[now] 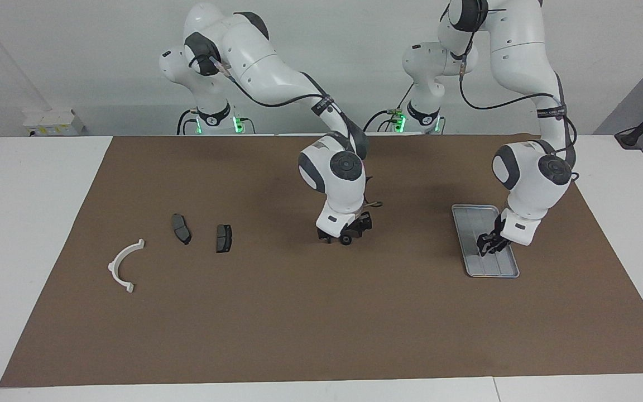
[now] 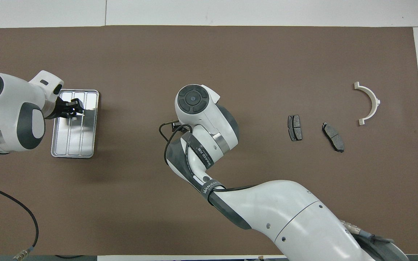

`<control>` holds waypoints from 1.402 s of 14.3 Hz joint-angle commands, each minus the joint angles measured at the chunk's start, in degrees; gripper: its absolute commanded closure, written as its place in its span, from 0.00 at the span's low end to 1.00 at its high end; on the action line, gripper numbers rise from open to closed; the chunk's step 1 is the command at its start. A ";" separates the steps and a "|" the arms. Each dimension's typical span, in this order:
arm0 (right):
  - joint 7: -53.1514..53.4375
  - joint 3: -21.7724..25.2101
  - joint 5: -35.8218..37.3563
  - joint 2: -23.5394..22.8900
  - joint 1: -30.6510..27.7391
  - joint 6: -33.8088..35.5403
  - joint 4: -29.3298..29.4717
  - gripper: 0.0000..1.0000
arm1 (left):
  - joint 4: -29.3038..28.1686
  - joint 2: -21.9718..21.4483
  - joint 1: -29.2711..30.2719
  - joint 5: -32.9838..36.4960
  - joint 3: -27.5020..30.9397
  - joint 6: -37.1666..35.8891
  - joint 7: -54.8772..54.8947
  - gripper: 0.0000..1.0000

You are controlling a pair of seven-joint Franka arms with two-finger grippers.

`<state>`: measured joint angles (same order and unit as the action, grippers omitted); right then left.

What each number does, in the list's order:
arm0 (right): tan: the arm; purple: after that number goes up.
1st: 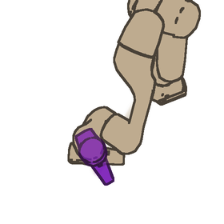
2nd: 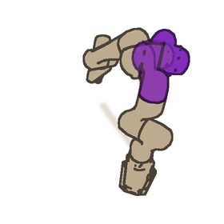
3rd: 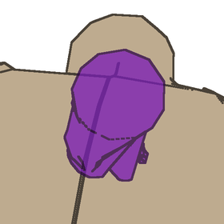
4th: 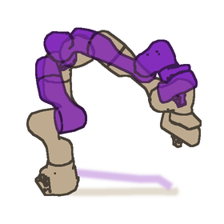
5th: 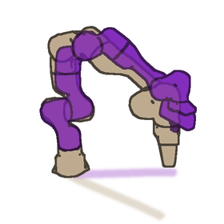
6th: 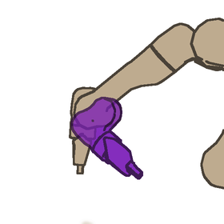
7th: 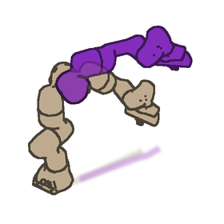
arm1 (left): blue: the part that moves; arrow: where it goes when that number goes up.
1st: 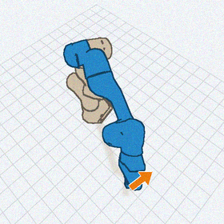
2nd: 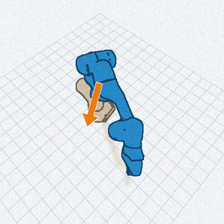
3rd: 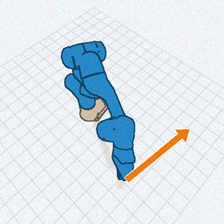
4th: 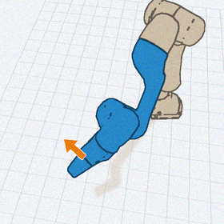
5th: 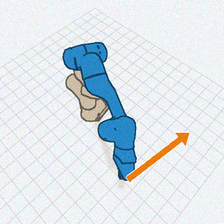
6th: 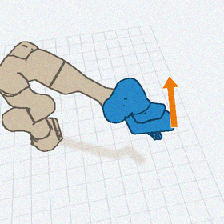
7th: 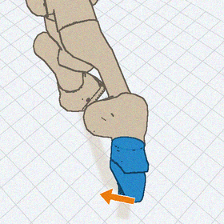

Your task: Place bearing gear from tray to pile

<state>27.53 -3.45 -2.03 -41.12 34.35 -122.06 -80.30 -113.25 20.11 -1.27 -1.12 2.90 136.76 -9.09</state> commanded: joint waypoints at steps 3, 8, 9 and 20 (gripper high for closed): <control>2.17 -0.24 -1.22 1.74 0.01 -1.43 -2.40 0.21 | -1.89 -0.51 -0.40 -0.28 0.44 2.11 -0.31 0.43; 2.61 -0.24 -1.13 1.83 0.63 -2.39 -2.49 0.29 | -2.50 -0.51 -0.40 -0.28 0.44 2.90 -0.49 0.44; 2.87 -0.24 -1.22 1.83 0.63 -2.83 -2.66 0.32 | -2.51 -0.51 -0.40 -0.28 0.44 2.90 -0.49 0.44; 2.26 -0.24 -1.05 1.83 0.19 -3.62 -3.10 0.39 | -2.59 -0.51 -0.40 -0.28 0.44 2.90 -0.57 0.44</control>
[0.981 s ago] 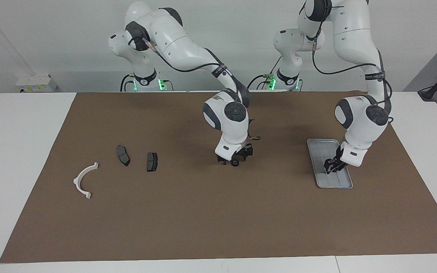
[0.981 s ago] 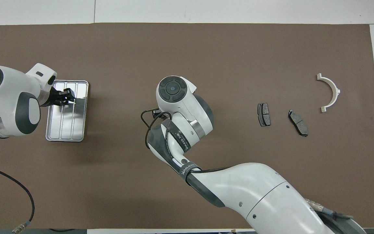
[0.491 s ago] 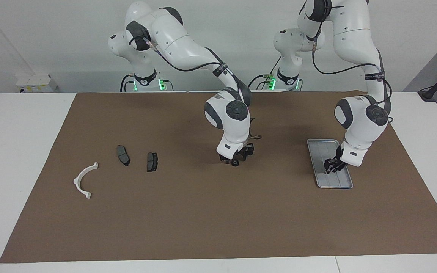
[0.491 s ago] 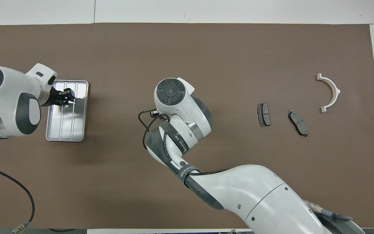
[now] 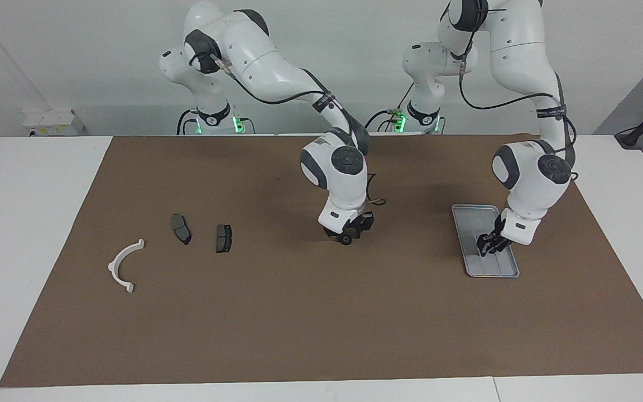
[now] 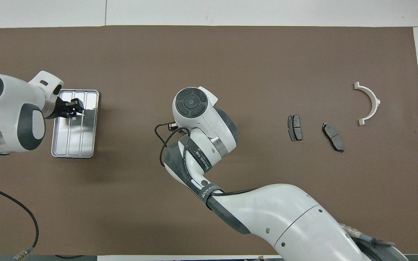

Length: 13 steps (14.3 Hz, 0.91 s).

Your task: Place bearing gear from tray to pile

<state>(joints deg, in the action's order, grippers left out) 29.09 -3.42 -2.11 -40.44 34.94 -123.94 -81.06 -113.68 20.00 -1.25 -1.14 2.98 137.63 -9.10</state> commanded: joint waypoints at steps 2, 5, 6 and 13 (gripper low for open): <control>0.44 -0.27 -0.96 1.15 -0.75 -2.01 -2.69 0.39 | -2.16 -0.49 -0.50 -0.36 0.36 2.03 -0.66 0.44; -0.70 -0.27 -0.70 1.24 -1.54 -2.71 -3.75 0.44 | -2.16 -0.49 -0.50 -0.27 0.36 2.03 -0.66 0.44; -0.70 -0.27 -0.70 1.50 -1.54 -3.32 -4.10 0.57 | -2.16 -0.49 -0.50 -0.27 0.36 2.03 -0.66 0.44; -0.79 -0.18 -0.61 1.50 -1.80 -3.59 -4.36 0.84 | -2.42 -0.49 -0.50 -0.27 0.36 2.12 -0.57 0.54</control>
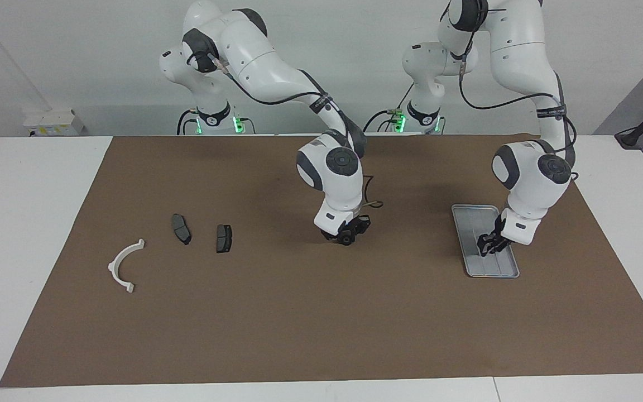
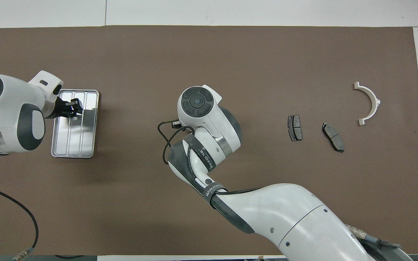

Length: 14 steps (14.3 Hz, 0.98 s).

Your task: Place bearing gear from tray to pile

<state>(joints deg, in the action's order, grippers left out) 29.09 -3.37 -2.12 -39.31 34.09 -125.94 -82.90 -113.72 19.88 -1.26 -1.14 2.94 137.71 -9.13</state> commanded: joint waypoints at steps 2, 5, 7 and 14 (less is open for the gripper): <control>-0.78 -0.23 -0.61 0.37 -1.13 -1.42 -2.18 0.94 | -2.39 -0.36 -0.50 -0.27 0.40 2.04 -0.45 0.54; -0.52 0.29 -0.69 1.33 -1.66 -0.36 -1.30 1.00 | -2.47 -0.36 -0.50 -0.27 0.40 2.13 -0.45 0.62; -1.05 0.21 -0.35 3.62 -4.54 1.73 -1.30 1.00 | -2.47 -0.45 -0.50 -0.27 0.40 2.13 -0.63 0.81; -14.72 0.30 -0.25 11.26 -17.72 10.17 0.29 1.00 | 1.47 -0.80 -2.08 -0.53 0.13 -4.00 -6.15 1.00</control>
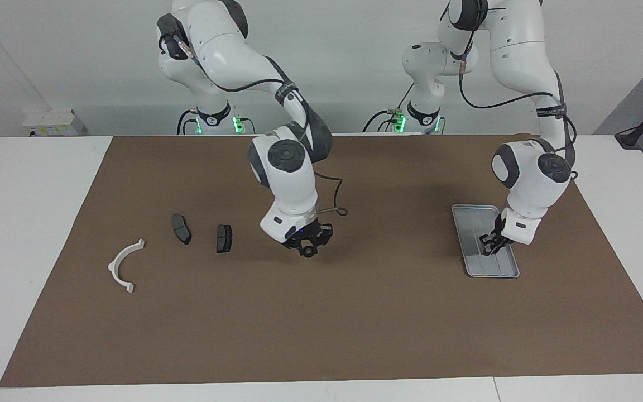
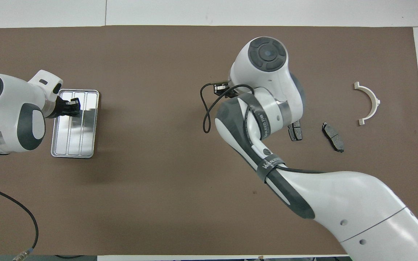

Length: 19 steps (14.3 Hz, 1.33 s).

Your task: Place bearing gear from tray to pile

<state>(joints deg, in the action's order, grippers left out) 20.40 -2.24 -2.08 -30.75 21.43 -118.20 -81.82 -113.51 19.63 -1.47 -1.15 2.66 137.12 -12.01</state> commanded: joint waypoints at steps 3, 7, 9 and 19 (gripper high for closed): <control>-15.01 -0.92 -0.29 4.81 -13.49 5.69 -0.80 1.00 | 8.19 -1.35 -3.35 -0.60 -1.16 -14.83 -9.67 1.00; -24.68 -0.83 -0.11 4.82 -23.26 5.43 -1.32 1.00 | 11.29 -1.09 -14.05 -0.60 -1.17 -15.92 -31.70 1.00; -27.07 -0.83 -0.11 4.82 -25.82 5.00 -3.33 1.00 | 11.82 -0.91 -19.51 -0.43 -0.99 -15.39 -40.34 1.00; -32.26 -0.75 -0.03 5.87 -28.37 -9.16 -18.46 1.00 | 24.39 13.22 -34.29 1.50 -0.38 -14.51 -58.39 1.00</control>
<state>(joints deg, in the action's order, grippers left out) -9.35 -2.33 -2.07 -26.67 -5.59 -126.20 -97.70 -91.07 30.02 -33.79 -1.01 0.98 122.96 -69.30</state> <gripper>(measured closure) 0.648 0.762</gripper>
